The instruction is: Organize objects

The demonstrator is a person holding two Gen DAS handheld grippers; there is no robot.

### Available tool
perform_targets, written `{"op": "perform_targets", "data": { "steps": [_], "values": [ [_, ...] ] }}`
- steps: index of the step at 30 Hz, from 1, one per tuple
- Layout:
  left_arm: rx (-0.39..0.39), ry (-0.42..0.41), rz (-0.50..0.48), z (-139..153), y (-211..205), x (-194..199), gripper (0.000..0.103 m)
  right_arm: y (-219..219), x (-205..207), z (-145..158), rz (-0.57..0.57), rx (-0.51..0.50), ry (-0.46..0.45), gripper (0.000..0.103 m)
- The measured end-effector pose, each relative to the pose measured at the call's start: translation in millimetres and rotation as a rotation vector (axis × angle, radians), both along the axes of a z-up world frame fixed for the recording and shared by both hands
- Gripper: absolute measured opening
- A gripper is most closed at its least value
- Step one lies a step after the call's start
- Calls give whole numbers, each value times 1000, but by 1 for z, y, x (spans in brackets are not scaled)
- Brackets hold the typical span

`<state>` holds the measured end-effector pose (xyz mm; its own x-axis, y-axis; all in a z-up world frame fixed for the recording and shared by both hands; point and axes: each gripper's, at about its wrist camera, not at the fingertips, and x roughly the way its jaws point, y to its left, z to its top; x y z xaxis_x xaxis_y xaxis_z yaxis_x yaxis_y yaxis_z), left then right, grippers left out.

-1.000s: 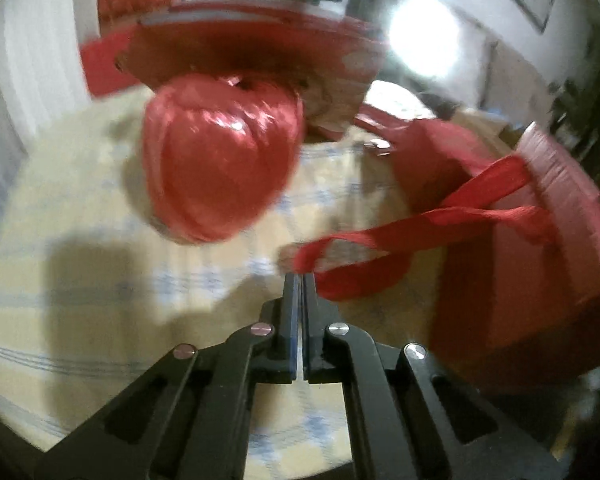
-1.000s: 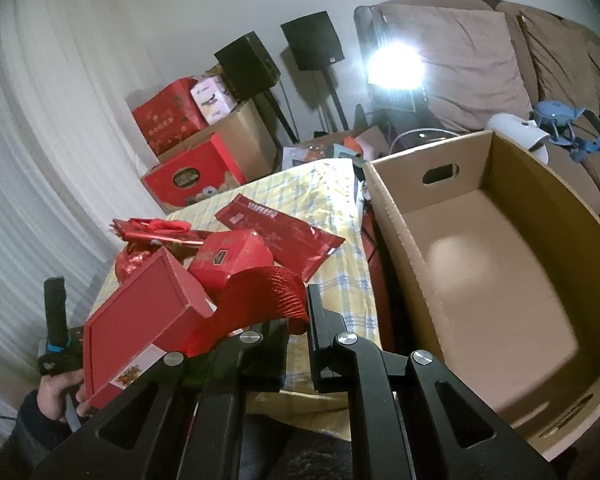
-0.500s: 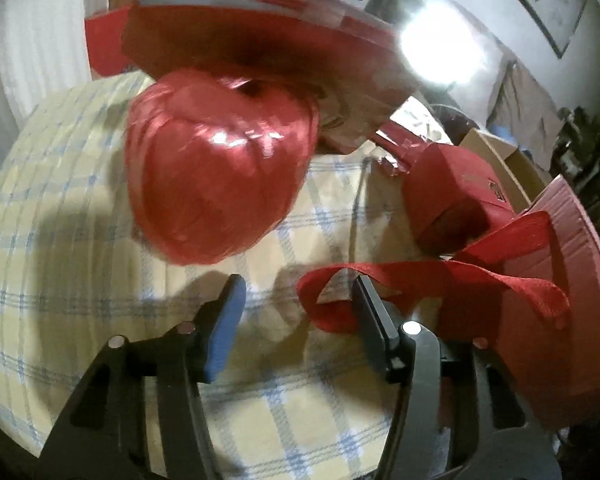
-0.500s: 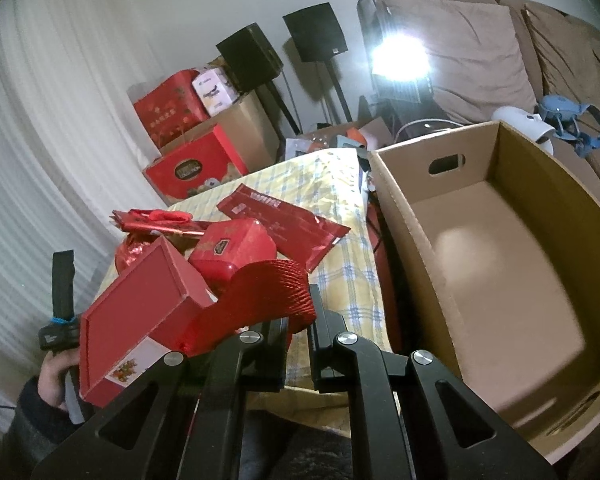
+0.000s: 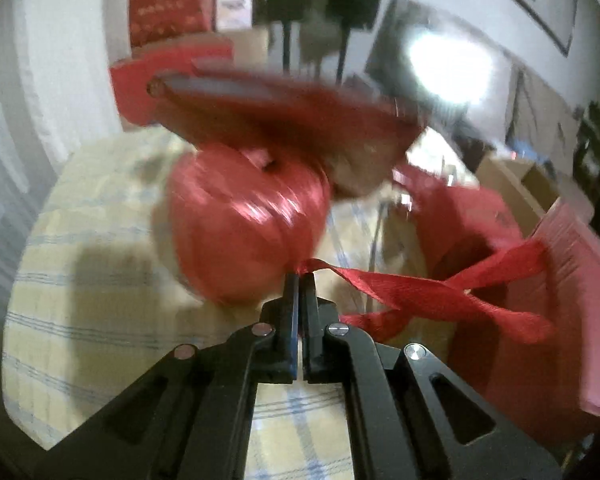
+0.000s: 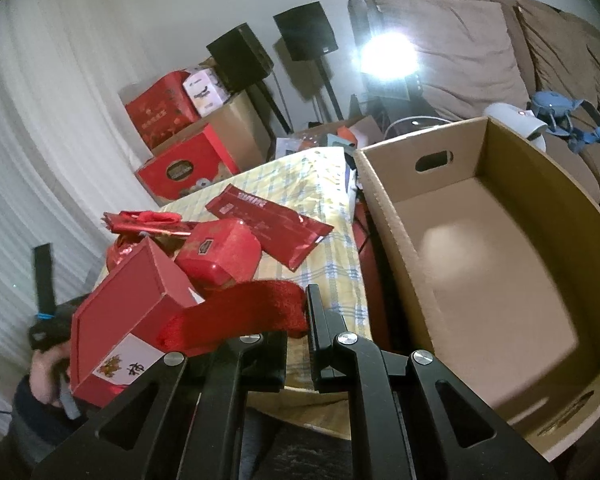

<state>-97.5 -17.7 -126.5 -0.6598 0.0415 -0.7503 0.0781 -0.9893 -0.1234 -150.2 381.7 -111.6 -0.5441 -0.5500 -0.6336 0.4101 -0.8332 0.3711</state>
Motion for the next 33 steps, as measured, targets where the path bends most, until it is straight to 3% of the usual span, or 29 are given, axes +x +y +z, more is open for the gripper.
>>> {"op": "perform_targets", "data": {
  "steps": [7, 13, 17, 29, 33],
  "values": [
    [-9, 189, 50, 82, -38, 21, 1, 5, -2, 16, -59, 13, 41, 9],
    [-4, 308, 2, 134, -29, 46, 1, 13, -3, 47, -88, -28, 99, 10],
    [-10, 348, -61, 145, -13, 57, 1, 6, 4, 62, -107, 4, 159, 11],
    [72, 372, -264, 167, 36, 68, 1, -12, 32, 85, 50, -146, 205, 11],
    [69, 382, -292, 172, 50, 70, 1, -16, 38, 91, 78, -162, 219, 11]
  ]
}}
